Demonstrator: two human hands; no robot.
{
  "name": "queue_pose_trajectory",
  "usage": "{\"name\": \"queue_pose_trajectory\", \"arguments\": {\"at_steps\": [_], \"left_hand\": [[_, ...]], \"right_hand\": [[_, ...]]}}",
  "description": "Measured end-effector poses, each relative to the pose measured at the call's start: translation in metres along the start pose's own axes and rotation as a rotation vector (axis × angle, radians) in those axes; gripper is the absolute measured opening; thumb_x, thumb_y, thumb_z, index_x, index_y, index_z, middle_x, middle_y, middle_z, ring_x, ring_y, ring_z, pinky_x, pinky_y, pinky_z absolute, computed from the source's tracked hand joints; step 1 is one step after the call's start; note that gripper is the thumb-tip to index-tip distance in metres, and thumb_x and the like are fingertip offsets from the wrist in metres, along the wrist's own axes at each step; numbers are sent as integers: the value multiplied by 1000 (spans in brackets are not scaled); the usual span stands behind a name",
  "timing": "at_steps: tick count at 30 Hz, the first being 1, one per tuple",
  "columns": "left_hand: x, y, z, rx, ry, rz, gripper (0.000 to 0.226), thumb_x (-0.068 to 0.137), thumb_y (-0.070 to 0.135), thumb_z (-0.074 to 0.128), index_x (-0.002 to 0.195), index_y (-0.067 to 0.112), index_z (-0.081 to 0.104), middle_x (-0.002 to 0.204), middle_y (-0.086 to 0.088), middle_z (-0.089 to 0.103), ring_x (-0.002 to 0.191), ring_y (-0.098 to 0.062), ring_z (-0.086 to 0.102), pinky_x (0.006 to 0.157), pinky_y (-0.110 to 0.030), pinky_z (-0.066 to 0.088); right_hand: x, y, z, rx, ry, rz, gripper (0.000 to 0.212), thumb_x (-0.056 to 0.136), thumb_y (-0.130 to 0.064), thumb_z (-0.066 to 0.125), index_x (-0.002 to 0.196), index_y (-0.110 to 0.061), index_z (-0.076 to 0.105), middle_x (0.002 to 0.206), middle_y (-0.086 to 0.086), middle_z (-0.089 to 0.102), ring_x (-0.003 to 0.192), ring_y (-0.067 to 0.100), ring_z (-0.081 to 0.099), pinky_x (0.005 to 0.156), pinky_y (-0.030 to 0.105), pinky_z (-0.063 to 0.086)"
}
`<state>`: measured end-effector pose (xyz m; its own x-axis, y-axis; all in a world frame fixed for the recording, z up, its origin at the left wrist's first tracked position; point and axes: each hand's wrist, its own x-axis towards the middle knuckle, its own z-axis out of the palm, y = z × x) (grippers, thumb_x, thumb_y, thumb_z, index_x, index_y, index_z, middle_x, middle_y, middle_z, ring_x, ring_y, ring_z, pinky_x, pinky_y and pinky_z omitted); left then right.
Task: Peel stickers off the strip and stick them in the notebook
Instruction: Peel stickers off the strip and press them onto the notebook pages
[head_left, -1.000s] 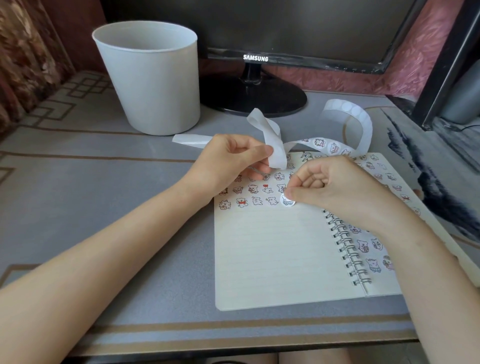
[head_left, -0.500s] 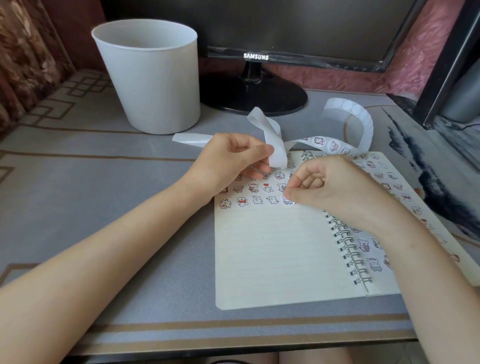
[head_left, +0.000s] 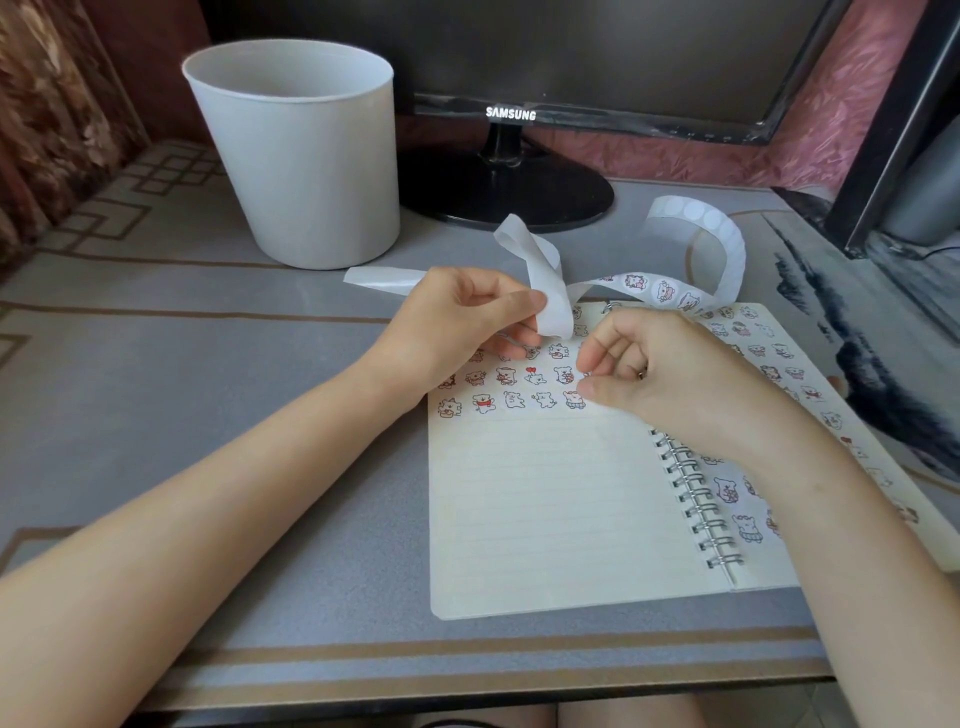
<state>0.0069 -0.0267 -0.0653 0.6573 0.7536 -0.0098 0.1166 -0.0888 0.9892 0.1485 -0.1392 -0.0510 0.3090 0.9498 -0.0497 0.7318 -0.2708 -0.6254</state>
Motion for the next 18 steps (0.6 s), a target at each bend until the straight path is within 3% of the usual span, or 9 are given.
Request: {"name": "queue_pose_trajectory", "arguments": {"at_steps": [5,9,12,18], "left_hand": [[1,-1,0,-4,3,8,17,91,14,61,81,1,66,71,-8,68,53,-4,62,59,-12,50],[1,-2,0,-3,0,15,17,91,14,61,80,1,66,70,-7,68,54,-5,62,60,-13,51],[1,-2,0,-12,5,19,19,91,14,61,85,-3,66,72,-8,67,54,-4,63,59,-13,50],[2,-3,0,-59,-1,30,18,92,14,59,81,1,64,70,-6,66,56,-8,65,59,-17,54]], "right_hand": [[2,3,1,76,22,10,8,84,-19,68,82,-24,62,72,-11,60,58,0,51,59,20,37],[3,3,5,54,56,4,13,79,-26,75,82,-24,62,55,-24,57,51,-7,50,54,19,35],[5,4,6,25,67,-21,12,82,-19,72,80,-24,62,63,-13,56,52,-5,49,54,15,35],[5,-2,3,250,311,-113,8,82,-22,71,84,-22,63,74,-11,66,65,1,60,64,17,43]]}}
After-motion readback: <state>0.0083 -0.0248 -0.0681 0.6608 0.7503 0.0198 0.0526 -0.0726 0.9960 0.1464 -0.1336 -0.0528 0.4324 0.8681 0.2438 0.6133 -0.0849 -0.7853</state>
